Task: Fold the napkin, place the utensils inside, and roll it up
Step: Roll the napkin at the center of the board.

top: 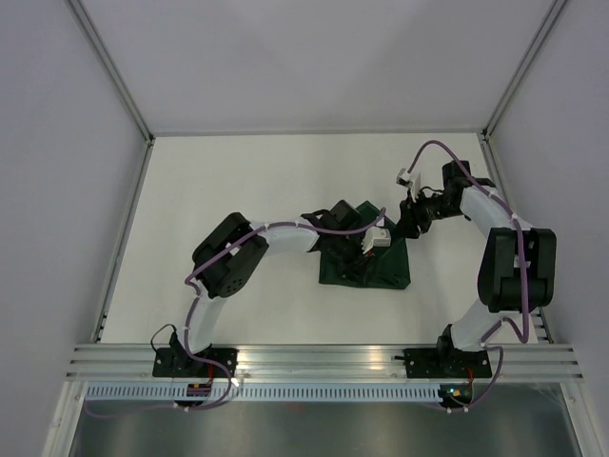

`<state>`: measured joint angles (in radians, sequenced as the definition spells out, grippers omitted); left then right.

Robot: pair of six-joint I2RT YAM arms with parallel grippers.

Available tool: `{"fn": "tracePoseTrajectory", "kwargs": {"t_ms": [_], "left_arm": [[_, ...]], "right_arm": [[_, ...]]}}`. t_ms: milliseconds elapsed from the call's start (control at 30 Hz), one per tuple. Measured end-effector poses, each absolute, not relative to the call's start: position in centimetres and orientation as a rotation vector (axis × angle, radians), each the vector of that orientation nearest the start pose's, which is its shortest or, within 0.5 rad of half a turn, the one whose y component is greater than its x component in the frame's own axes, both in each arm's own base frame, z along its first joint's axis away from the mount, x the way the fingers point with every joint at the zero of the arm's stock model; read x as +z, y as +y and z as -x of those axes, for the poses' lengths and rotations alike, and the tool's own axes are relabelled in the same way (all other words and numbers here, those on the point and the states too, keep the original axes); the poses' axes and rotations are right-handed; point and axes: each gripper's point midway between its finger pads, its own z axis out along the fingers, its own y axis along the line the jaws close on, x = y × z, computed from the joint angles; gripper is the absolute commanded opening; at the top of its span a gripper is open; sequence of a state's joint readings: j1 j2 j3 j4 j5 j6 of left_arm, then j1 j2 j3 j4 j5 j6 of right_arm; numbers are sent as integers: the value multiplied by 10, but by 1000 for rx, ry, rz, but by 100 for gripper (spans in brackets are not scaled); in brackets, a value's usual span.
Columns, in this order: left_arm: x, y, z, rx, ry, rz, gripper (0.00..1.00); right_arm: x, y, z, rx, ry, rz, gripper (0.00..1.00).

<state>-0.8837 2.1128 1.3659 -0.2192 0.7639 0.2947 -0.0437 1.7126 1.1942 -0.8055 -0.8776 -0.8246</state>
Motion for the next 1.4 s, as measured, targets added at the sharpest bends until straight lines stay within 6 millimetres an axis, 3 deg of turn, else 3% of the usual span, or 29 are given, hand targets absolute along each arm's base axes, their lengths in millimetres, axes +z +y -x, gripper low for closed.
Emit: {"fn": "tracePoseTrajectory", "kwargs": {"t_ms": [400,667,1067,1400], "left_arm": [[22,-419,-205,-1457,2240,-1527,2],[21,-415,-201,-1573,2360,-1454,2],[20,-412,-195,-1715,2437,-1376,2],[20,-410,-194,-1736,2447,-1366,2]], "right_arm": [[102,106,-256,742,1976,1225,52],[91,134,-219,629,1822,1434,56],[52,172,-200,539,1728,1647,62],[24,183,-190,459,1714,1730,59]]}}
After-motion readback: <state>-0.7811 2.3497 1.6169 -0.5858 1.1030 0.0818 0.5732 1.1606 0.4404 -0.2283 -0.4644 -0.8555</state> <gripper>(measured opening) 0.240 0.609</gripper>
